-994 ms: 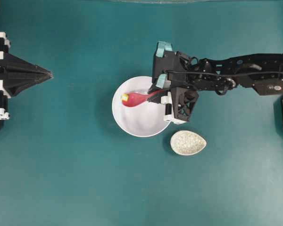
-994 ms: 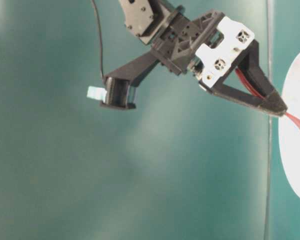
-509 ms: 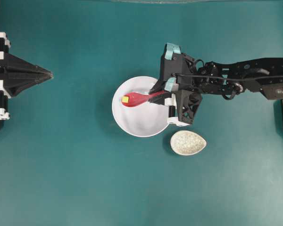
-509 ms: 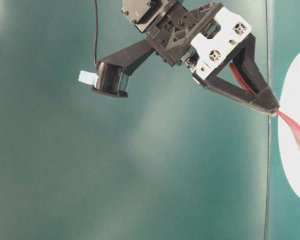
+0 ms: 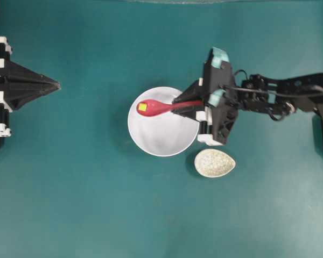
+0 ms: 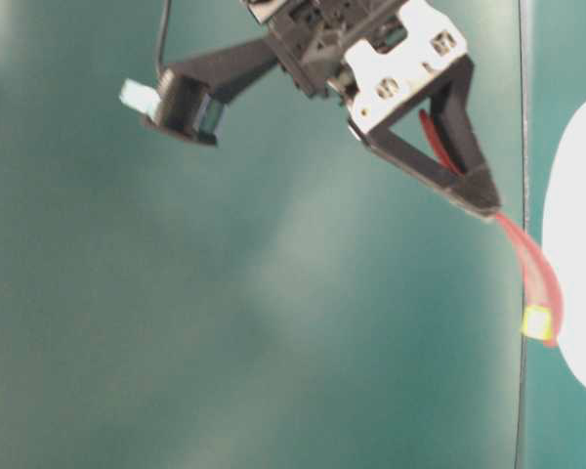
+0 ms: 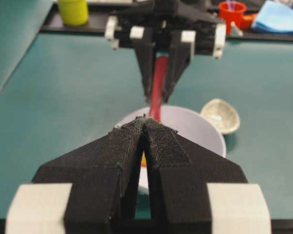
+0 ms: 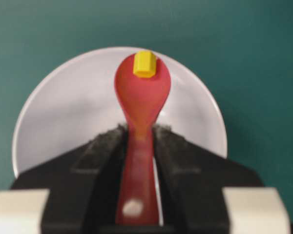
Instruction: Scoop the yellow hexagonal prism block from the bowl with a spoon using the right arm.
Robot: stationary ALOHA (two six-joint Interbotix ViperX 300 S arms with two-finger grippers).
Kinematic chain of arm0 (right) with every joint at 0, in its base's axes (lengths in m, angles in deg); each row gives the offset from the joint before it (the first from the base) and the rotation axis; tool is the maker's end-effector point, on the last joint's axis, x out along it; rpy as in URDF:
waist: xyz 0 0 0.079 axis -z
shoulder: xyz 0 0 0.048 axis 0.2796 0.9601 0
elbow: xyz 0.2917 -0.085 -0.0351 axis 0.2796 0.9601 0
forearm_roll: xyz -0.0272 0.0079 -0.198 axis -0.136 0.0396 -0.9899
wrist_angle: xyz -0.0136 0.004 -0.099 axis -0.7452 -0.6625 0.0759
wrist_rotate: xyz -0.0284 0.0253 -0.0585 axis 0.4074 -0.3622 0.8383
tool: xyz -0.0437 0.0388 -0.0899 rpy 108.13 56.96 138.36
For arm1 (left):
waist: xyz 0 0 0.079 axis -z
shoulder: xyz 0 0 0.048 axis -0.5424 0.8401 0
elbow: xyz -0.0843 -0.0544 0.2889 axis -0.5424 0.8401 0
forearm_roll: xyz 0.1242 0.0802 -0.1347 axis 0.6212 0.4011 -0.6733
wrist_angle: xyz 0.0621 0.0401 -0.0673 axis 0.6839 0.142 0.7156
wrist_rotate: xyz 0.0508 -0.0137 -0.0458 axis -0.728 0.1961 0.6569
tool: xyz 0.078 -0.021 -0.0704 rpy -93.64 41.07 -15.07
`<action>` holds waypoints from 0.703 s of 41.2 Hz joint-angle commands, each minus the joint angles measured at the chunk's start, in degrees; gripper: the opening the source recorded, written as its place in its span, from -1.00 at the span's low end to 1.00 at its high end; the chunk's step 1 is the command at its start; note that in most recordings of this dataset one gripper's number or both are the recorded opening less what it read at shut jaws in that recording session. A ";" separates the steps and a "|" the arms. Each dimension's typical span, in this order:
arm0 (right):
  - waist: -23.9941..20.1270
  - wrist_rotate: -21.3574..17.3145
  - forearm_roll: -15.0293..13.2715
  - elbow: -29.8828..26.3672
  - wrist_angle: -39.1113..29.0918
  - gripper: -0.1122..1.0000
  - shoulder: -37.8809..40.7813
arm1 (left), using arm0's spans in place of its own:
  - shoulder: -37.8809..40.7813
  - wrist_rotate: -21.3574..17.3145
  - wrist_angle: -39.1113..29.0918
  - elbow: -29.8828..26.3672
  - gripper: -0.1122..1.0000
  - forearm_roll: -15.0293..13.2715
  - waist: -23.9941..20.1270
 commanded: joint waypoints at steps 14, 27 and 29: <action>-3.69 0.00 0.18 5.71 10.99 -0.34 -7.29 | 0.44 0.35 0.26 -1.05 -0.74 0.18 -0.18; -4.92 0.00 0.18 9.49 14.94 -0.34 -11.51 | 0.44 0.97 0.26 -1.14 -0.74 0.18 -0.18; -4.92 0.00 0.09 9.58 15.03 -0.34 -11.78 | 0.44 0.97 0.26 -1.14 -0.74 0.18 -0.18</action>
